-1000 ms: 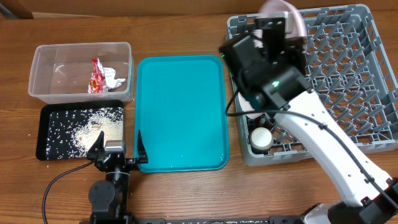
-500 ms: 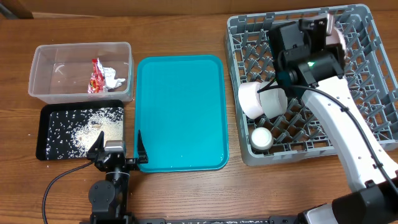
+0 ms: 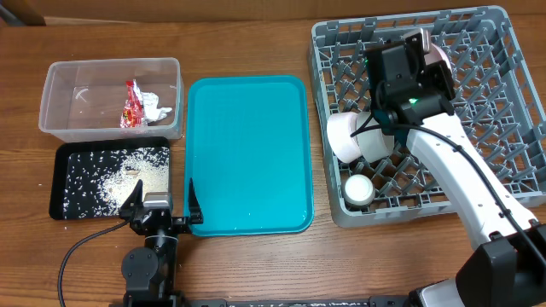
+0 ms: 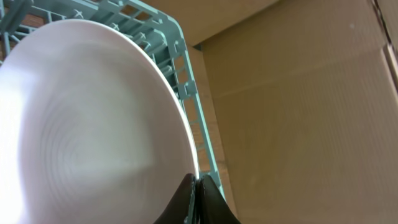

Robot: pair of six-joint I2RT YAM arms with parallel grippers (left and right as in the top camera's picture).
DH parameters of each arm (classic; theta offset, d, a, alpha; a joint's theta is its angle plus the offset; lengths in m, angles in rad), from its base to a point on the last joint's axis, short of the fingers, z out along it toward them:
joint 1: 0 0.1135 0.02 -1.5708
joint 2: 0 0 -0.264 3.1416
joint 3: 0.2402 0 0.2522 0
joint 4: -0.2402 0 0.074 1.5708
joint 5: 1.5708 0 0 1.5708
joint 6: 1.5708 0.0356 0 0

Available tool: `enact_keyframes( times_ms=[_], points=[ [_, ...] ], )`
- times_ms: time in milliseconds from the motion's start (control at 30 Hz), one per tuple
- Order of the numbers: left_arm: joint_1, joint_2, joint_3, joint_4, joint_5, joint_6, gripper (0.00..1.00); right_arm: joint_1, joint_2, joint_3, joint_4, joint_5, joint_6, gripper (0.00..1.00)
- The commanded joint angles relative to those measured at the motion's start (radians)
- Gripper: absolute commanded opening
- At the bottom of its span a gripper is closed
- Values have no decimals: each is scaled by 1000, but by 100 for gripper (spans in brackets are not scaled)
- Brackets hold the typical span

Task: Sort waste into correct bins and load items into the dishwasher
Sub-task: 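Stand the white plate upright in the rack and release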

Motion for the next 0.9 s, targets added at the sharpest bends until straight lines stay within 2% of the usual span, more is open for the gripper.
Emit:
enact_keyframes(
  times_ms=[0, 100, 233, 400, 500, 633, 700, 767, 867],
  points=[
    [4, -10, -4, 3, -3, 16, 100, -18, -2, -1, 23, -60, -139, 4],
    [4, -10, -4, 3, -3, 16, 100, -19, -2, -1, 12, -84, -132, 5],
    [4, -10, -4, 3, -3, 16, 100, -14, -2, -1, -5, -85, -116, 42],
    [4, -10, -4, 3, -3, 16, 100, 35, -30, 3, -8, 58, 29, 58],
    [4, -10, -4, 3, -3, 16, 100, 101, -87, 31, -55, 37, 100, 66],
    [4, -10, -4, 3, -3, 16, 100, 232, -183, 102, -192, -193, 242, 79],
    [4, -10, -4, 3, -3, 16, 100, 309, -234, 140, -250, -377, 371, 86],
    [4, -10, -4, 3, -3, 16, 100, 370, -284, 150, -250, -571, 462, 100],
    [4, -10, -4, 3, -3, 16, 100, 422, -336, 150, -220, -793, 533, 100]
  ],
)
